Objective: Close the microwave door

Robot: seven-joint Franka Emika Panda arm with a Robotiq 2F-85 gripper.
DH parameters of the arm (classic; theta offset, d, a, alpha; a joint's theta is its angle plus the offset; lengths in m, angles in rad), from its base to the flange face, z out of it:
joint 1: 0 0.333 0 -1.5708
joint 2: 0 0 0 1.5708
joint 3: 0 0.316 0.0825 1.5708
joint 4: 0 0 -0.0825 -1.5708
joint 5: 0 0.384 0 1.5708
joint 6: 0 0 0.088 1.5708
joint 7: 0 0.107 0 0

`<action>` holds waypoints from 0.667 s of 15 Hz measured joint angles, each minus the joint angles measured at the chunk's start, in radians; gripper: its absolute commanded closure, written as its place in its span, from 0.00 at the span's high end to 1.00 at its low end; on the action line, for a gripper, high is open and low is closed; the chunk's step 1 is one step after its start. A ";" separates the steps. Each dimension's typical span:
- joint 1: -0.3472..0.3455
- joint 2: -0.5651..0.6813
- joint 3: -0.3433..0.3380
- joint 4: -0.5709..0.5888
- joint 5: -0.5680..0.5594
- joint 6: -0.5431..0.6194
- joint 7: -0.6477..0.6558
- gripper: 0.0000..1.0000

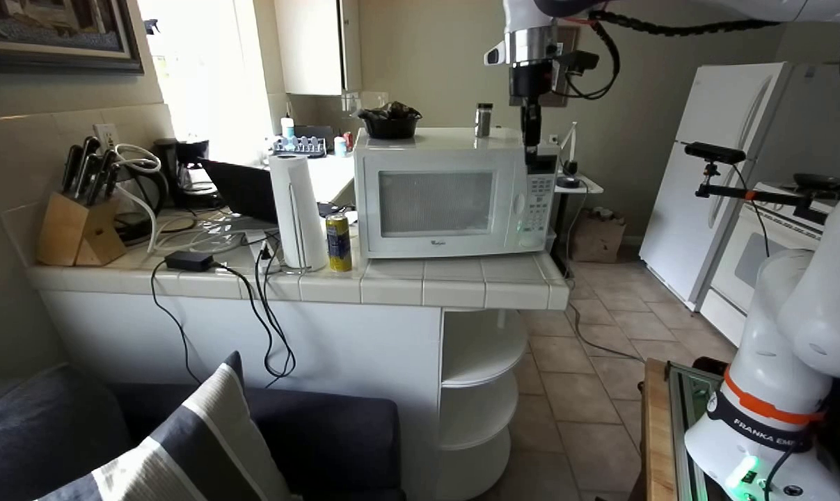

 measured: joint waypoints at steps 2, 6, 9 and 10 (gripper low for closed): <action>-0.005 -0.004 -0.001 0.032 0.001 -0.032 0.075 0.69; -0.013 -0.035 -0.001 0.065 0.003 -0.032 0.254 0.99; -0.014 -0.069 0.006 0.073 0.003 -0.008 0.393 0.97; -0.014 -0.084 0.014 0.072 -0.010 0.036 0.401 1.00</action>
